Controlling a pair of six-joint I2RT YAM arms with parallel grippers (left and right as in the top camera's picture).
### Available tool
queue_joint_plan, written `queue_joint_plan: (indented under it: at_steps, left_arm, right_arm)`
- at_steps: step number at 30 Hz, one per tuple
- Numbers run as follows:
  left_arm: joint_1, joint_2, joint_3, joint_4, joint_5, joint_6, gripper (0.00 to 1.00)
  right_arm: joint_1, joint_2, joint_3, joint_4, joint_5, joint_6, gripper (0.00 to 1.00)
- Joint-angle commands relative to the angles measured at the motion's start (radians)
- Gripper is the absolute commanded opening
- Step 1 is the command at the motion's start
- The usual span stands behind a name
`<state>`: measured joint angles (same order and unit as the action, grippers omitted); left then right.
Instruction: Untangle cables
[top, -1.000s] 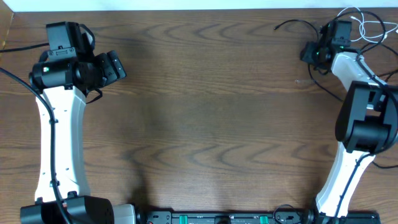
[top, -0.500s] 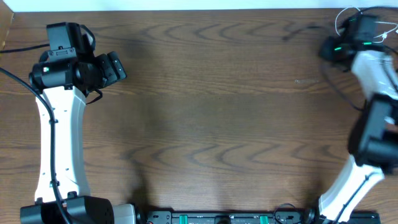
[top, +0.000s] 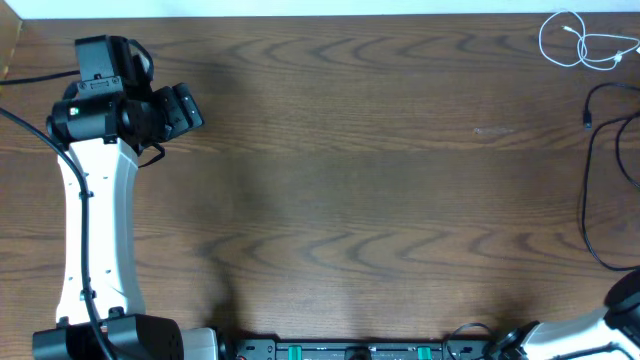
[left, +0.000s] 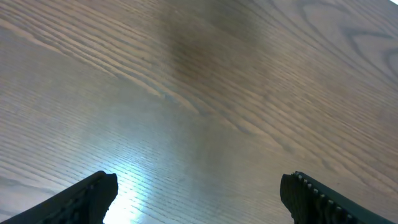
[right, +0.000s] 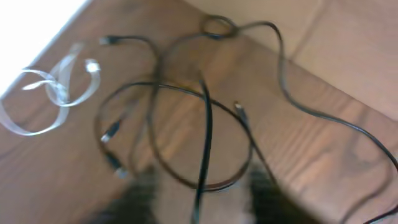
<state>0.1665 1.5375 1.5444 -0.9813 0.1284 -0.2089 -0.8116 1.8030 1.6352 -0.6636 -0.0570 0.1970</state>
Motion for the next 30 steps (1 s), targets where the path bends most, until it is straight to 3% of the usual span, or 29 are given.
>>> queue_joint_plan:
  at_steps: [1,6,10,16,20,25,28,29,30]
  left_arm:
    - [0.000,0.008,0.010,-0.006,0.002,0.009,0.89]
    - [0.000,0.007,0.010,-0.006,0.002,0.010,0.89]
    - [0.000,-0.010,0.010,-0.005,0.052,0.074,0.89]
    - [0.000,-0.106,0.010,-0.005,0.199,0.145,0.89]
    - [0.000,-0.212,0.010,-0.005,0.204,0.156,0.89]
    - [0.000,-0.275,0.010,-0.037,0.200,0.156,0.89]
    - [0.000,-0.274,0.010,-0.062,0.200,0.156,0.89]
    - [0.000,-0.272,0.010,-0.062,0.200,0.156,0.98]
    - [0.000,-0.270,0.010,-0.062,0.200,0.156,0.98]
  right_arm:
    - [-0.013,0.048,-0.002,0.013,-0.064,0.003,0.99]
    - [0.013,-0.004,0.002,0.046,-0.398,-0.034,0.99]
    - [0.105,-0.109,0.002,0.018,-0.504,-0.133,0.99]
    - [0.313,-0.282,0.001,-0.137,-0.526,-0.225,0.99]
    - [0.463,-0.340,0.001,-0.256,-0.547,-0.269,0.99]
    - [0.536,-0.351,0.001,-0.393,-0.543,-0.312,0.99]
    - [0.576,-0.376,0.001,-0.460,-0.467,-0.319,0.99]
    - [0.592,-0.389,0.001,-0.484,-0.418,-0.319,0.99]
    - [0.616,-0.412,0.001,-0.517,-0.348,-0.319,0.99]
